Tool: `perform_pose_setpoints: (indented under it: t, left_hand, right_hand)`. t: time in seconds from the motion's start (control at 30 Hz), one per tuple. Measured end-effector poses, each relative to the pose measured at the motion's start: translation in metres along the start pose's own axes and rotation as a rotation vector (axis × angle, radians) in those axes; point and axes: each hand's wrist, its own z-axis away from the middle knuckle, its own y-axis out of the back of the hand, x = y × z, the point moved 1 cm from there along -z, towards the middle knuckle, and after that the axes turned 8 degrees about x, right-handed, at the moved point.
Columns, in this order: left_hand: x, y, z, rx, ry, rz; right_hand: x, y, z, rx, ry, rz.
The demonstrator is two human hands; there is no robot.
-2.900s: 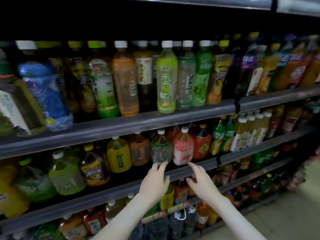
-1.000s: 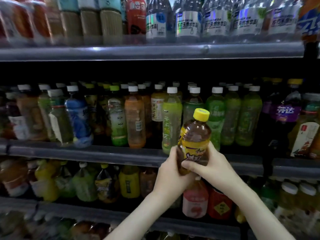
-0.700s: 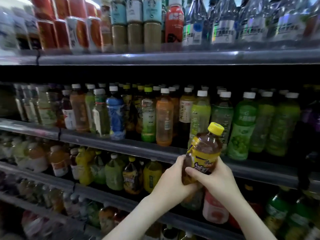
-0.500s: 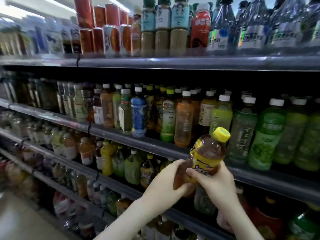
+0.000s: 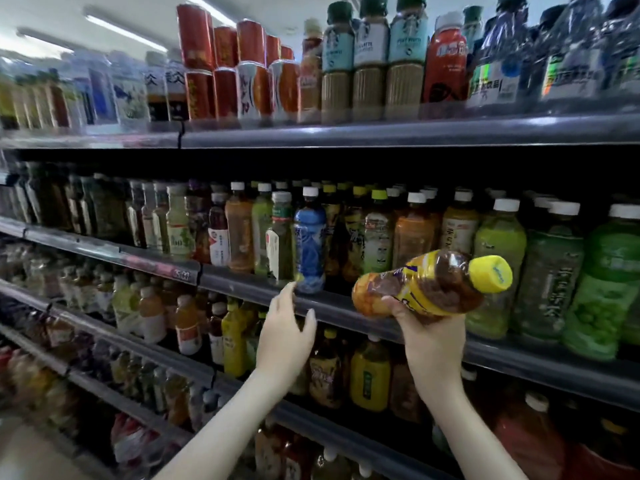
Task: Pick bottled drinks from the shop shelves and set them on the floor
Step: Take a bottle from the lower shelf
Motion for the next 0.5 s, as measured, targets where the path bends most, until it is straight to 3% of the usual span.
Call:
perform_pose_setpoints:
  t: [0.27, 0.5]
  left_hand:
    - [-0.03, -0.009, -0.115, -0.006, -0.194, 0.002]
    - [-0.034, -0.049, -0.138, -0.092, -0.162, 0.025]
  right_hand:
    - [0.037, -0.122, -0.027, 0.143, -0.023, 0.149]
    - [0.056, -0.158, -0.043, 0.228, -0.014, 0.485]
